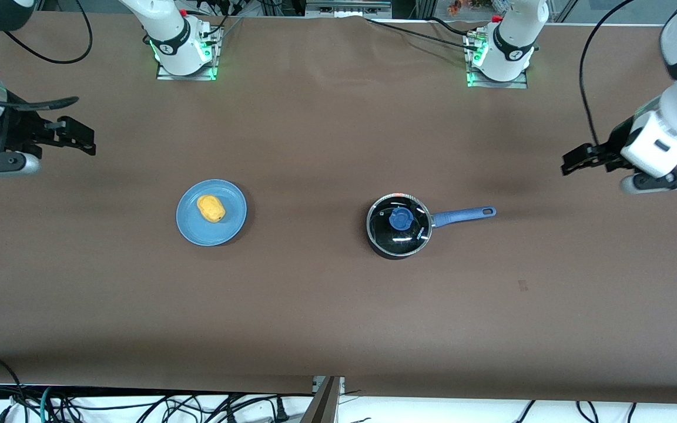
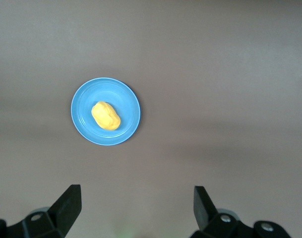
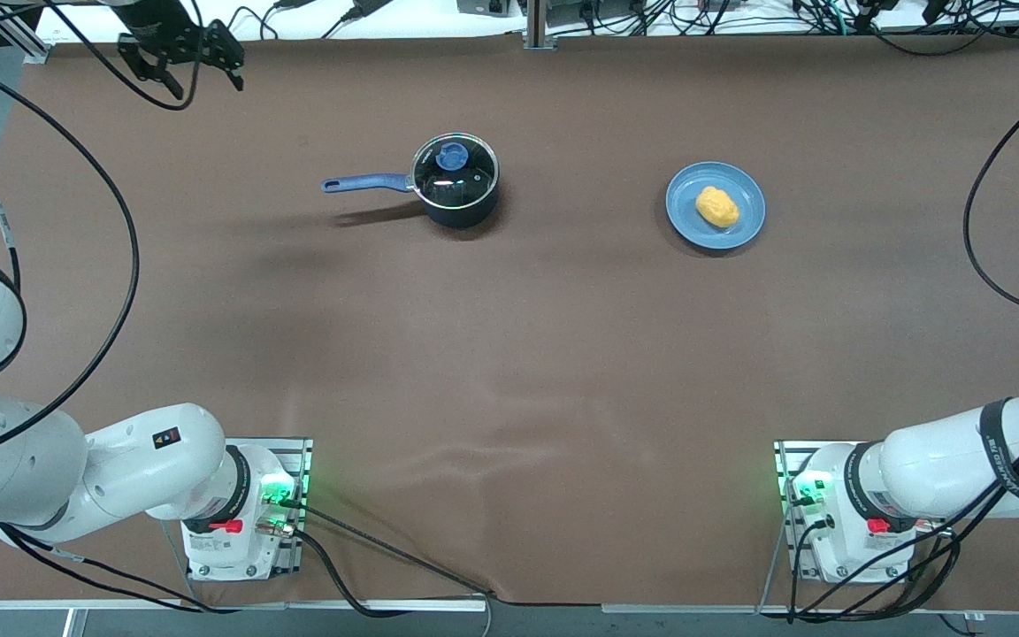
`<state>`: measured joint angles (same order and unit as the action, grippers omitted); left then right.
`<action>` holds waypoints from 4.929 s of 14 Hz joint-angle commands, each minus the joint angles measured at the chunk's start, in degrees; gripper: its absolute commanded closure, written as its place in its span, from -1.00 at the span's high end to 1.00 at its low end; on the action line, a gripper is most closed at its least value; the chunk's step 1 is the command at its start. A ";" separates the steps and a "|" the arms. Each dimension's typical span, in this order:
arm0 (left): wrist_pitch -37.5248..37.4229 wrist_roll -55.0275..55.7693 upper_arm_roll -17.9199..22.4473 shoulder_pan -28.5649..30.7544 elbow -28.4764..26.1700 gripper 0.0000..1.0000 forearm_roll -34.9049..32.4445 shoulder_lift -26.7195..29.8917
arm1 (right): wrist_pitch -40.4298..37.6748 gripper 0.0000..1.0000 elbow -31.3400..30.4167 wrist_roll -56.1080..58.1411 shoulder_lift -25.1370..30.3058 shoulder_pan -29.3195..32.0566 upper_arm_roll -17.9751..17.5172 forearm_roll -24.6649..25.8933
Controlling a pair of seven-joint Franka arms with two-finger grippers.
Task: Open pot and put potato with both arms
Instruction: 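Reach the left gripper to the lid knob while the right gripper reaches the potato, then lower the left gripper onto the knob while the right gripper descends to the potato, then lift the glass lid with the left gripper while the right gripper lifts the potato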
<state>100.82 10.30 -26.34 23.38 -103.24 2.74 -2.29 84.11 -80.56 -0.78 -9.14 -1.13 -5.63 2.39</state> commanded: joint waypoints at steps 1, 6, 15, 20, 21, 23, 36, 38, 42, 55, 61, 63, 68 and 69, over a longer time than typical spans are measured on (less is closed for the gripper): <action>0.61 8.55 -4.48 -0.44 1.29 1.00 0.60 -3.06 | 0.09 1.00 1.28 0.60 -1.75 0.16 -0.43 0.25; 11.92 23.42 -9.08 -6.30 3.03 1.00 0.25 -14.73 | 5.79 1.00 -0.74 0.87 -7.82 -1.76 -0.52 0.51; 15.02 32.15 -3.29 -30.12 21.75 1.00 -19.25 -37.51 | 16.66 1.00 -11.96 0.86 -13.63 -9.68 -0.61 4.80; 15.38 31.19 -0.20 -32.87 21.77 1.00 -24.27 -38.31 | 31.35 1.00 -22.96 8.41 -13.63 -9.51 -0.70 5.78; 15.46 31.19 -0.20 -32.96 21.59 1.00 -24.27 -38.40 | 33.99 1.00 -24.98 8.86 -13.89 -9.51 -0.70 5.78; 15.38 31.19 -0.38 -32.96 21.33 1.00 -23.66 -39.19 | 40.31 1.00 -29.90 9.04 -14.07 -9.51 -2.53 5.78; 14.15 23.38 -0.64 -33.49 21.06 1.00 -17.18 -40.34 | 52.82 1.00 -33.79 19.57 -18.81 -8.54 -2.19 6.57; 13.18 20.48 -0.64 -32.79 20.89 1.00 -15.40 -40.16 | 52.65 1.00 -34.05 20.55 -18.90 -8.28 -2.02 6.57; 13.00 17.39 -0.64 -31.82 20.89 1.00 -15.31 -40.07 | 52.38 1.00 -35.63 20.64 -18.55 -8.27 -1.75 6.57; 12.83 18.09 -0.55 -31.91 21.68 0.76 -15.22 -40.25 | 52.21 -0.39 -34.24 19.59 -18.46 -8.19 -1.93 5.52; 12.65 18.96 -0.55 -32.61 21.33 -0.55 -15.05 -40.25 | 48.62 -0.49 -29.41 17.21 -16.44 -8.27 -3.59 5.17; 12.65 19.06 -0.64 -32.61 21.41 -0.79 -15.04 -40.16 | 45.02 -0.49 -25.72 15.99 -16.35 -8.27 -4.91 2.29; 7.83 18.88 -0.82 -31.65 21.59 -1.00 -14.96 -36.75 | 41.75 -0.49 -19.91 4.40 -16.35 -8.19 -9.92 -0.02; 6.43 18.62 -0.90 -31.12 21.68 -1.00 -14.87 -35.51 | 41.66 -0.49 -19.38 2.90 -16.44 -8.19 -10.71 -0.02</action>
<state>111.17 29.73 -27.36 -8.40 -81.90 -13.19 -41.60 127.07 -101.32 5.82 -25.61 -9.89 -14.36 3.04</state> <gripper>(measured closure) 0.564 0.392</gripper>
